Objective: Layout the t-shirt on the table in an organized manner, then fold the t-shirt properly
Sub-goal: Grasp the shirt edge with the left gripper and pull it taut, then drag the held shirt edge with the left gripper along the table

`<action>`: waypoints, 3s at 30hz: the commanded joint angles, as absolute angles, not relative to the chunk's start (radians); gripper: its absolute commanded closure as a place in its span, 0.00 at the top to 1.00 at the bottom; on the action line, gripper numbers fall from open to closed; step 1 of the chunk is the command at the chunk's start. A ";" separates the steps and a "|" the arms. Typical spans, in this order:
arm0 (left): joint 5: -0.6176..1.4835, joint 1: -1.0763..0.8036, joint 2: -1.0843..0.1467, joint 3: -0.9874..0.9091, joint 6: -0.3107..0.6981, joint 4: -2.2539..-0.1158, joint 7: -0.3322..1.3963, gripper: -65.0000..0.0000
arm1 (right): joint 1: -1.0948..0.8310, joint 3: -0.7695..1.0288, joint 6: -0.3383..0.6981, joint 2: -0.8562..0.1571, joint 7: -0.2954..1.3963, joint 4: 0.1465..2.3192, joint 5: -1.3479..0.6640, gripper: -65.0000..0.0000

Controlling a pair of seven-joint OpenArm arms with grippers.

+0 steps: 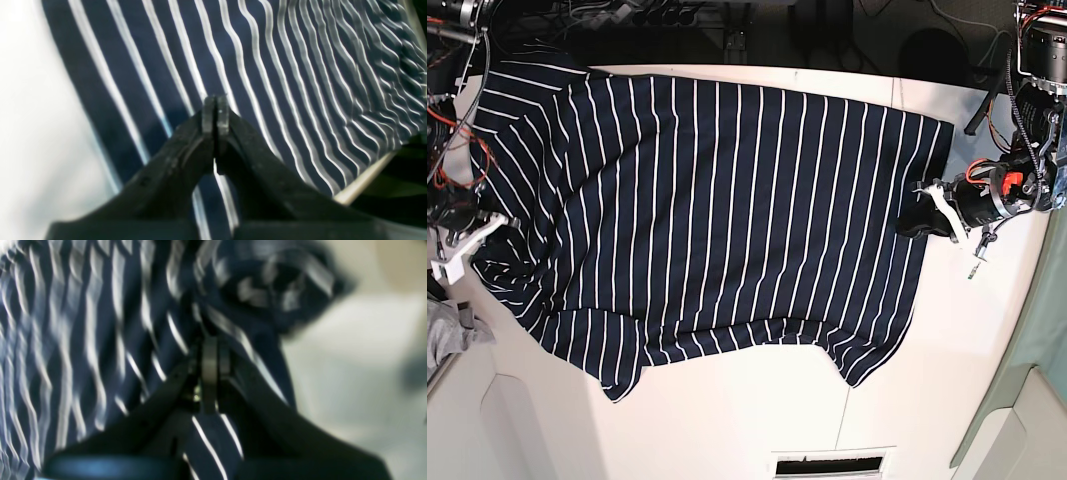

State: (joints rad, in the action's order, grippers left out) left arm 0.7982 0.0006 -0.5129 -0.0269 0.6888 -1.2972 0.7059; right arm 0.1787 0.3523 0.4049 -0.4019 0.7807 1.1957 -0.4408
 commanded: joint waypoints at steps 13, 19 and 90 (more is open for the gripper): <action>0.747 0.036 -0.482 -0.034 0.698 -1.062 0.624 0.00 | -0.096 0.361 0.454 -0.419 0.692 1.247 -0.442 0.00; 0.668 0.036 -0.463 -0.034 0.669 -1.013 0.607 0.00 | -0.142 0.361 0.412 -0.442 0.670 1.224 -0.370 0.00; 1.193 -0.237 -0.579 -0.034 0.698 -1.515 1.044 0.31 | -0.427 0.894 0.555 -0.570 0.729 1.251 -0.759 0.49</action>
State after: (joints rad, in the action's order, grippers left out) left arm 1.1702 -0.2447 -0.5625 -0.0261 0.6891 -1.5005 1.0554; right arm -0.4240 0.8852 0.5476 -0.5423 0.7452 1.2362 -0.7471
